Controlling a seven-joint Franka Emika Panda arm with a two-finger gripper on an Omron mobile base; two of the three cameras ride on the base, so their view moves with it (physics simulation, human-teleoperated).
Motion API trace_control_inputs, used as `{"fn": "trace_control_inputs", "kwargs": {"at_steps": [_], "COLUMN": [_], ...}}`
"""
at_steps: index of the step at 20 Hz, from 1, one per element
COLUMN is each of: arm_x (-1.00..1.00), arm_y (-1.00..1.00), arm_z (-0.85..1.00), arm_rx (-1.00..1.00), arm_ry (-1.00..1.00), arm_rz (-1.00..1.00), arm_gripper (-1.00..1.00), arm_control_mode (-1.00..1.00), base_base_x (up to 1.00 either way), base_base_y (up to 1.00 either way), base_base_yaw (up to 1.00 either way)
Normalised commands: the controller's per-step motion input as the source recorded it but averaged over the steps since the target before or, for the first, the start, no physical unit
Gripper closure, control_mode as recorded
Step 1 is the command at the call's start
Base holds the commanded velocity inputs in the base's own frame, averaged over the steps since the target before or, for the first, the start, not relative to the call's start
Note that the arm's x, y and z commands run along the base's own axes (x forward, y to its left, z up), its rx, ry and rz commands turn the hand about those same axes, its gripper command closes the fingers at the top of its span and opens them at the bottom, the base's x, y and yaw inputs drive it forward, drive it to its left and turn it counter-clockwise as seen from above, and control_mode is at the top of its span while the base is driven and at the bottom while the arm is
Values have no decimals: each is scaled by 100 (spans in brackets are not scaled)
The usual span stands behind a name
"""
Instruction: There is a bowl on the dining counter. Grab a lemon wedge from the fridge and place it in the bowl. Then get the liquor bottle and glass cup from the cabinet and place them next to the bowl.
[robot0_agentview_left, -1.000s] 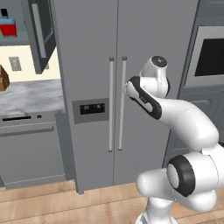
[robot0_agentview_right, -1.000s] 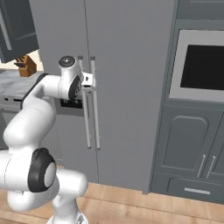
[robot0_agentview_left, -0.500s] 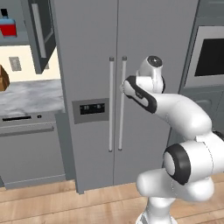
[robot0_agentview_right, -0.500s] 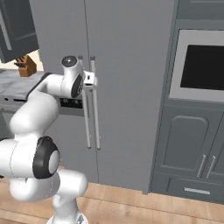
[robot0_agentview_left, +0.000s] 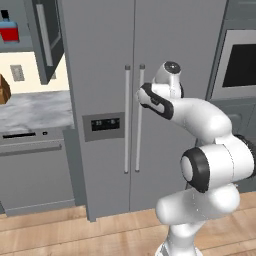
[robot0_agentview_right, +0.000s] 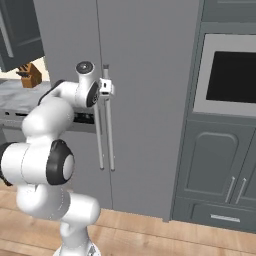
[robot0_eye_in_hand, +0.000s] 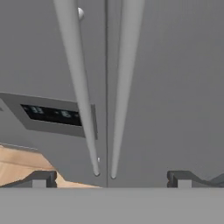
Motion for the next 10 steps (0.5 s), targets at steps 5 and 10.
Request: {"fn": "trace_control_inputs", "kwargs": {"at_steps": [5,10], "arm_x": [50,41], "arm_y": [0,0], "arm_z": [-3,-7], "arm_rx": [0,0], "arm_ry": [0,-1], "arm_rz": [0,0], "arm_gripper": [-100,-100], "arm_control_mode": [-100,-100], "base_base_x": [0,0], "base_base_y": [0,0], "base_base_yaw": [0,0]}}
